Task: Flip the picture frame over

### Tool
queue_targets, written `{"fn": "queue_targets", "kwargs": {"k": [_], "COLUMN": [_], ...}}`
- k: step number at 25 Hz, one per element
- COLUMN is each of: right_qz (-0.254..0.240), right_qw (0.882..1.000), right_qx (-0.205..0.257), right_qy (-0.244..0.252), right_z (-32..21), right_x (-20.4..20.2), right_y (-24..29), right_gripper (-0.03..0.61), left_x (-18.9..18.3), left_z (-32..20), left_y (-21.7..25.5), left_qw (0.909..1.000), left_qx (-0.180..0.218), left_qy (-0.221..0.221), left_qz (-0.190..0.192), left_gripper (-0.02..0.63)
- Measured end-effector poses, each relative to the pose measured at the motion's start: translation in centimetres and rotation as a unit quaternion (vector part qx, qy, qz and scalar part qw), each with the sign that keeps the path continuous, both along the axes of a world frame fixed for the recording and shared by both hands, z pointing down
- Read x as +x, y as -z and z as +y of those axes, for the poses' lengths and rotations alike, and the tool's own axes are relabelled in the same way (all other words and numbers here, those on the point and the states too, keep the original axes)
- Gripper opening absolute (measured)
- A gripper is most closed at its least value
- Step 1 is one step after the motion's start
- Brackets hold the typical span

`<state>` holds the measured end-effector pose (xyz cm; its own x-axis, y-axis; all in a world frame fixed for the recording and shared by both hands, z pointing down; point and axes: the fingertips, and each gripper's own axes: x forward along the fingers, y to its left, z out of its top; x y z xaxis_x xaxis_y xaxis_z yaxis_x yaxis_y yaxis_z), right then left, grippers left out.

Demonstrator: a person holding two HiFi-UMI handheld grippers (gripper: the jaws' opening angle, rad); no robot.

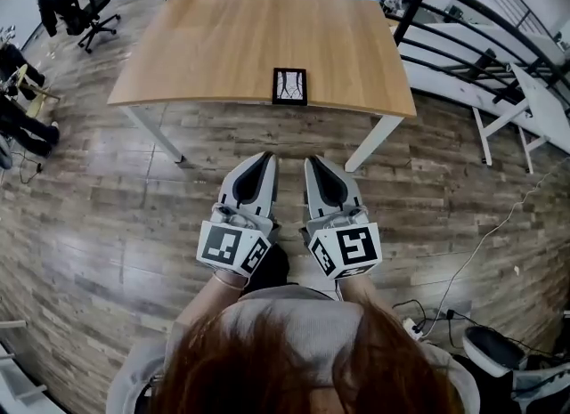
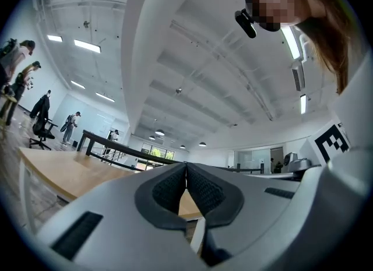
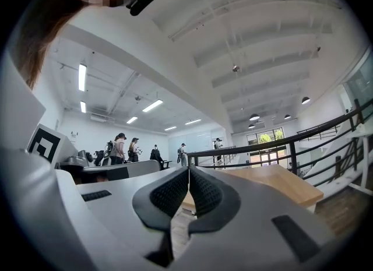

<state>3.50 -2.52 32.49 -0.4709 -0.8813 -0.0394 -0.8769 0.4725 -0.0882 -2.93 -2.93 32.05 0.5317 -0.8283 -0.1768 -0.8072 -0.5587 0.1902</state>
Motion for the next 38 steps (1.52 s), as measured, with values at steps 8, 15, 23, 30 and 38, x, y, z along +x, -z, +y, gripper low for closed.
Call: {"fn": "queue_targets", "kwargs": {"k": [8,15,23,30,38], "right_qz": [-0.002,0.012,0.104,0.374,0.623], "right_qw": [1.000,0.999,0.995,0.927,0.780], "right_qx": [0.007,-0.021,-0.014,0.004,0.018], "right_qy": [-0.026,-0.028,0.004,0.022,0.059], "right_z": [-10.4,-14.8,-18.4,-23.9,-29.0], "right_x": [-3.2,-2.5,-2.2,-2.5,-3.1], "right_y": [1.6,-0.5,-3.7,-12.7,-23.7], "right_gripper": [0.017,0.017,0.018,0.114,0.137], "left_x": [-2.1,-1.5,-1.4,-3.0,-5.7], "left_z": [-10.5,-14.9,-17.1,-17.9,-18.2], "left_y": [1.2,-0.9,-2.2,-5.2,-7.2], "left_qw": [0.9992,0.9986,0.9983,0.9959,0.9928], "left_qx": [0.004,-0.029,-0.055,-0.088,-0.111], "left_qy": [-0.037,-0.042,-0.020,0.008,0.041], "left_qz": [-0.017,-0.015,0.002,0.018,0.012], "left_gripper": [0.009,0.008,0.009,0.009,0.009]}}
